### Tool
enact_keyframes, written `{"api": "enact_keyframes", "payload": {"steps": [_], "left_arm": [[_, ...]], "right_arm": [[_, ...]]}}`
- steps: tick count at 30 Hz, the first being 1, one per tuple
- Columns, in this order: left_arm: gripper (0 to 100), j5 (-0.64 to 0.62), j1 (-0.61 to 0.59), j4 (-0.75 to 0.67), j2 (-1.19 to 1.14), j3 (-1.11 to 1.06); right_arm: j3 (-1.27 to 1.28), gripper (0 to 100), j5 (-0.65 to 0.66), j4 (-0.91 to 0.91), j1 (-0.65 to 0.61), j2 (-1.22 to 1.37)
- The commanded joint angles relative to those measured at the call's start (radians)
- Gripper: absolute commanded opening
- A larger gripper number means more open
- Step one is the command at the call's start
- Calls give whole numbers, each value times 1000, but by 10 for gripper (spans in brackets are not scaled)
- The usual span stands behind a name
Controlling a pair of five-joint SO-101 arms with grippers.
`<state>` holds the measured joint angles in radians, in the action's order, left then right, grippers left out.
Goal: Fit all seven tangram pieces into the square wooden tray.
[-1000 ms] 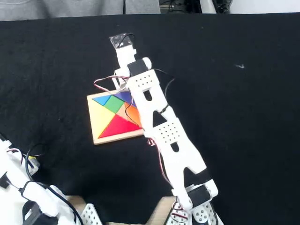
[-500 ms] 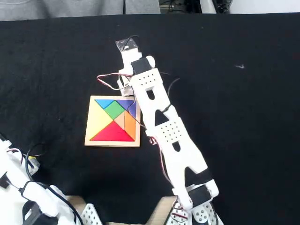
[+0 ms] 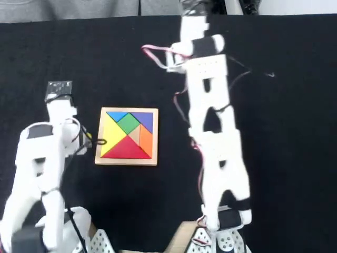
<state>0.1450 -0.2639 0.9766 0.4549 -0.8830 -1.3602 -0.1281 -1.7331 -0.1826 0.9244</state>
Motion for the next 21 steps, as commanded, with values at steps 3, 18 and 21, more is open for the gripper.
{"api": "enact_keyframes", "payload": {"steps": [3,18,21], "left_arm": [[113,-15,19,21,-322,246],[73,-98,171,15,-491,343],[73,-144,239,15,-491,341]], "right_arm": [[486,11,-5,-25,26,-423],[1535,11,55,434,87,-889],[1675,11,55,517,86,-920]]}}
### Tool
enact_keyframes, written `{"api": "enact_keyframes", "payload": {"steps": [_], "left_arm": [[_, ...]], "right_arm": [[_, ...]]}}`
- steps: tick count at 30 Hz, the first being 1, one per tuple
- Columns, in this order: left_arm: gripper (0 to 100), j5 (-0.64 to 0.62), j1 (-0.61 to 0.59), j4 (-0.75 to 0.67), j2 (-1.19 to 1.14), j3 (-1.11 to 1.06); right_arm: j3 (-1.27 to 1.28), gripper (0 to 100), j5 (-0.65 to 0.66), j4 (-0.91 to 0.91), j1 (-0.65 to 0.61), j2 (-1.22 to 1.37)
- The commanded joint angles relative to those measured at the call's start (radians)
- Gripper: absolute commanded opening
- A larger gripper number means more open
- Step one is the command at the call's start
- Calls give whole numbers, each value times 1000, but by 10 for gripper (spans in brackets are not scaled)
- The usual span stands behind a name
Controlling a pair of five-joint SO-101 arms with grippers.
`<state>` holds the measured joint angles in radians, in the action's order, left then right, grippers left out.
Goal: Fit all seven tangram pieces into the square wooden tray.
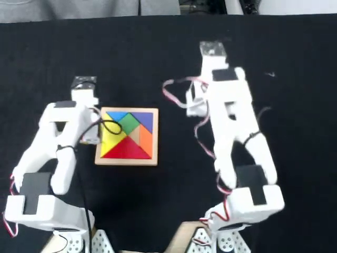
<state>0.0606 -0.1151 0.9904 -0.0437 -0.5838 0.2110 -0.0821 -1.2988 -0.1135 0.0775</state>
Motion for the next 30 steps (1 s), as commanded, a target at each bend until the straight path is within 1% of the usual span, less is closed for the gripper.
{"api": "enact_keyframes", "payload": {"steps": [1,6,11,16,18,22,25,27,30], "left_arm": [[73,-74,111,2,8,39],[73,-89,188,2,18,7],[75,-129,188,6,20,5],[76,-140,193,9,26,5],[76,-140,193,14,64,4],[76,-133,180,143,264,62],[76,-130,116,219,480,166],[77,-117,70,222,611,231],[76,-38,41,229,793,292]], "right_arm": [[137,11,9,101,17,-82],[242,11,11,150,31,-117],[265,11,11,164,54,-143],[265,11,11,155,72,-185],[263,11,11,133,72,-216],[240,11,20,100,75,-334],[189,11,91,69,77,-449],[136,11,109,29,78,-527],[36,11,107,-66,78,-636]]}}
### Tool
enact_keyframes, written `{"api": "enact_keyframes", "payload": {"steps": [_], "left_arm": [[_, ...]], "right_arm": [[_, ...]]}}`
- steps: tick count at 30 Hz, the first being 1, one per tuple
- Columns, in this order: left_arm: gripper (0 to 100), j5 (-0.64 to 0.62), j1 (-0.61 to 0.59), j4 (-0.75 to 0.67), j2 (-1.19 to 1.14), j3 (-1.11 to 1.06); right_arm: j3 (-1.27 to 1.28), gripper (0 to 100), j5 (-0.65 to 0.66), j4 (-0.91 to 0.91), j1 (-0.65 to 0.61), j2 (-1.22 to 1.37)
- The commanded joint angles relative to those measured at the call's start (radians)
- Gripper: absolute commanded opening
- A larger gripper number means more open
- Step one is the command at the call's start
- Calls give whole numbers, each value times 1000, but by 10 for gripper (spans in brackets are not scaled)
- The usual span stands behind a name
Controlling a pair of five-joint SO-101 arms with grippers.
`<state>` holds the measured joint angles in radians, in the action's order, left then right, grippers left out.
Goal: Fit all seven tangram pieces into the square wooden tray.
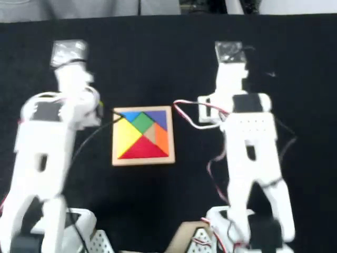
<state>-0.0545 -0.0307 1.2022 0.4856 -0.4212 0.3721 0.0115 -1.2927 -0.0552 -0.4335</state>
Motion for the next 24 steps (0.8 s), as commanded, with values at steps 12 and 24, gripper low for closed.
{"api": "enact_keyframes", "payload": {"steps": [12,24], "left_arm": [[73,130,-51,278,901,143],[74,133,-50,324,1335,-171]], "right_arm": [[-360,11,14,-417,20,-616],[-22,11,81,-279,21,-1351]]}}
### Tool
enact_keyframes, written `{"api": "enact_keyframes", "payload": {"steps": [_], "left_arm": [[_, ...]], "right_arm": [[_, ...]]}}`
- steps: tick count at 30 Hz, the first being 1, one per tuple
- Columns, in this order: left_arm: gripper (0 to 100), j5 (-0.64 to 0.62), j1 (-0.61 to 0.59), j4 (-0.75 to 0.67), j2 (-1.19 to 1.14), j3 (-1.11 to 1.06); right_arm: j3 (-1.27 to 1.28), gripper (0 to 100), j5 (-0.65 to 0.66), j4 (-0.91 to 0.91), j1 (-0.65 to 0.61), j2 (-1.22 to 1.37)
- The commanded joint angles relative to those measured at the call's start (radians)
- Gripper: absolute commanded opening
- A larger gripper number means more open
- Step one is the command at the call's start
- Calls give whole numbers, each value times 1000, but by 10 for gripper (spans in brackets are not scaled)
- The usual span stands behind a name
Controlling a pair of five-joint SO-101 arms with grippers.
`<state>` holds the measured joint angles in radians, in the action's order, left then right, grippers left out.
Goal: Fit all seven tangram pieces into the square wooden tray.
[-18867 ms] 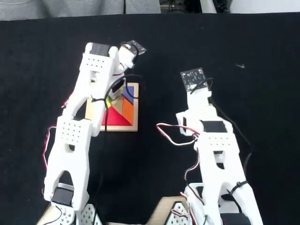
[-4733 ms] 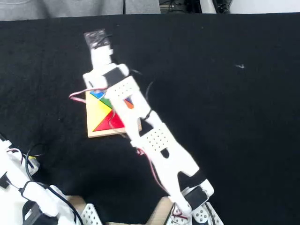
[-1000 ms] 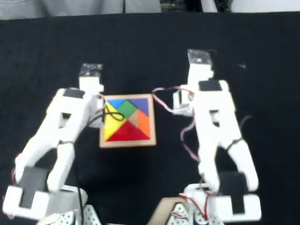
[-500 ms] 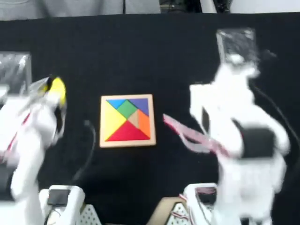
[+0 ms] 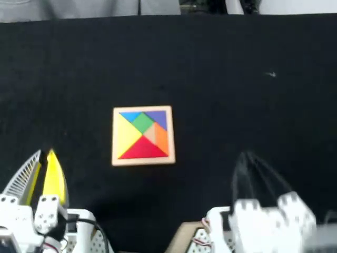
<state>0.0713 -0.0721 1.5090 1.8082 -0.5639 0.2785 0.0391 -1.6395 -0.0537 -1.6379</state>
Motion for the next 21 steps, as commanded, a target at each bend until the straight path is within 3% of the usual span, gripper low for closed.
{"api": "enact_keyframes", "payload": {"steps": [1,4,11,18,21], "left_arm": [[73,8,-8,26,6,-28],[73,9,-10,5,14,-64],[73,106,-10,-298,15,-441],[73,100,-102,-678,15,-900],[73,17,-136,-778,15,-1049]], "right_arm": [[111,11,78,86,20,-197],[228,11,106,109,20,-265],[529,12,104,295,20,-259],[908,14,106,620,20,-259],[1087,12,100,740,20,-259]]}}
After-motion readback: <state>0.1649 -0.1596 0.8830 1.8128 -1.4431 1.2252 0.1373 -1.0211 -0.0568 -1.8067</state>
